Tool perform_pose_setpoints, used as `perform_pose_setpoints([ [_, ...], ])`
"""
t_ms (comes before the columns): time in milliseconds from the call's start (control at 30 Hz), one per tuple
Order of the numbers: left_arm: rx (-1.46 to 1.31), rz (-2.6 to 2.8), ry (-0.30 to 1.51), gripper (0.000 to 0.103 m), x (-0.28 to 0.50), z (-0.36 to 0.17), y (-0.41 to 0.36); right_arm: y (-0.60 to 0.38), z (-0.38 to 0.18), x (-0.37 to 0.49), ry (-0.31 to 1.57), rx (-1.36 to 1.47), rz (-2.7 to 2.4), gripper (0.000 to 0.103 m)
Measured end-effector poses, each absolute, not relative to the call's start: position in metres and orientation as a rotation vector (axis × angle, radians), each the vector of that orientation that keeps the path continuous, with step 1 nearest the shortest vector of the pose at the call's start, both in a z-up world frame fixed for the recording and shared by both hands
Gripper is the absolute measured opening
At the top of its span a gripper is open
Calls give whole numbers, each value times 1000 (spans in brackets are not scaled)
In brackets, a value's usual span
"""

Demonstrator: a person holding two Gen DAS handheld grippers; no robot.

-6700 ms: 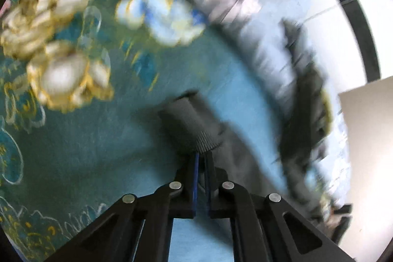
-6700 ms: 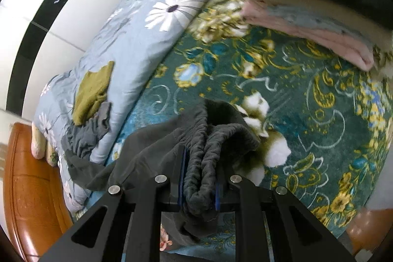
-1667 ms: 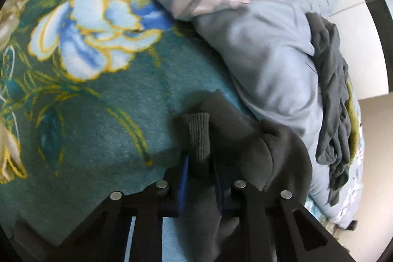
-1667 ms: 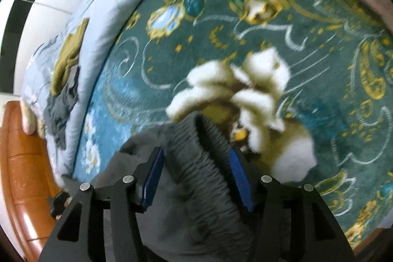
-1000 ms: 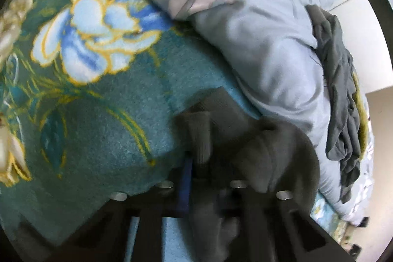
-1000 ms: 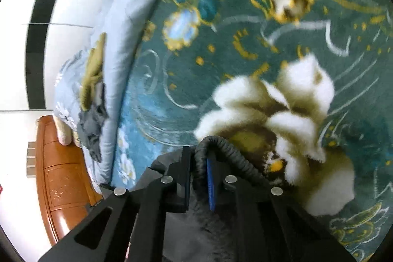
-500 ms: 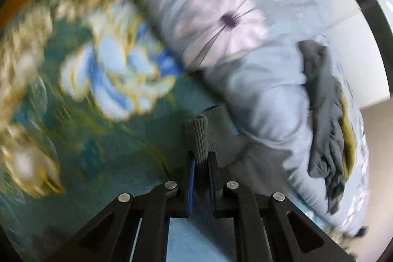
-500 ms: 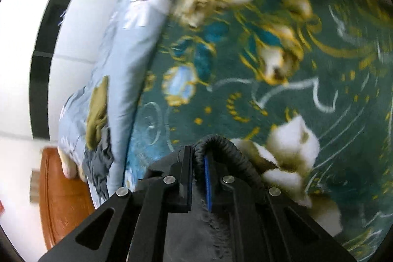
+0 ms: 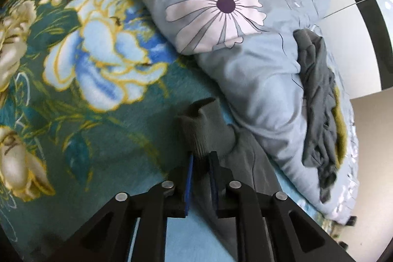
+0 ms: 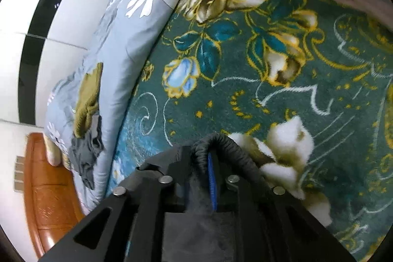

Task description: Fold clothes

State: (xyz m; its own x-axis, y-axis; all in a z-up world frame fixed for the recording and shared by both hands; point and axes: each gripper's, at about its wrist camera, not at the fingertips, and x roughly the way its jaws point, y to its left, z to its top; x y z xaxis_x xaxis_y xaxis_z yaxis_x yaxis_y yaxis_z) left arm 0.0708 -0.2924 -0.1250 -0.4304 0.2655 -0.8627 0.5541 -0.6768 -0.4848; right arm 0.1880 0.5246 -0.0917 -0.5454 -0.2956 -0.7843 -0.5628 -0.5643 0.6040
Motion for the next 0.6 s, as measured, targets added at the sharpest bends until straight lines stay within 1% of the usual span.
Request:
perform_pose_setpoints([
  [67, 1545, -2252, 1156, 34, 89, -106, -301, 525, -78, 194, 1321, -1383, 2251, 42],
  [100, 1537, -2266, 1154, 38, 99, -98, -306, 525, -70, 199, 1311, -1364, 2265, 44],
  [133, 1519, -2281, 1151, 46, 112, -91, -312, 526, -63, 204, 1305, -1345, 2277, 44],
  [167, 1503, -2294, 1146, 50, 126, -85, -317, 526, -57, 211, 1309, -1326, 2287, 45],
  [233, 1489, -2302, 1113, 53, 158, -77, -326, 524, -47, 228, 1325, -1291, 2299, 46],
  [367, 1478, -2279, 1052, 53, 220, -81, -340, 511, -47, 273, 1338, -1287, 2294, 48],
  [500, 1484, -2242, 1117, 54, 278, -96, -350, 505, -58, 319, 1375, -1283, 2244, 49],
  [567, 1513, -2208, 1141, 54, 301, -108, -351, 505, -63, 342, 1405, -1268, 2216, 54],
  [600, 1522, -2197, 1163, 55, 308, -113, -349, 503, -65, 351, 1419, -1260, 2210, 55],
])
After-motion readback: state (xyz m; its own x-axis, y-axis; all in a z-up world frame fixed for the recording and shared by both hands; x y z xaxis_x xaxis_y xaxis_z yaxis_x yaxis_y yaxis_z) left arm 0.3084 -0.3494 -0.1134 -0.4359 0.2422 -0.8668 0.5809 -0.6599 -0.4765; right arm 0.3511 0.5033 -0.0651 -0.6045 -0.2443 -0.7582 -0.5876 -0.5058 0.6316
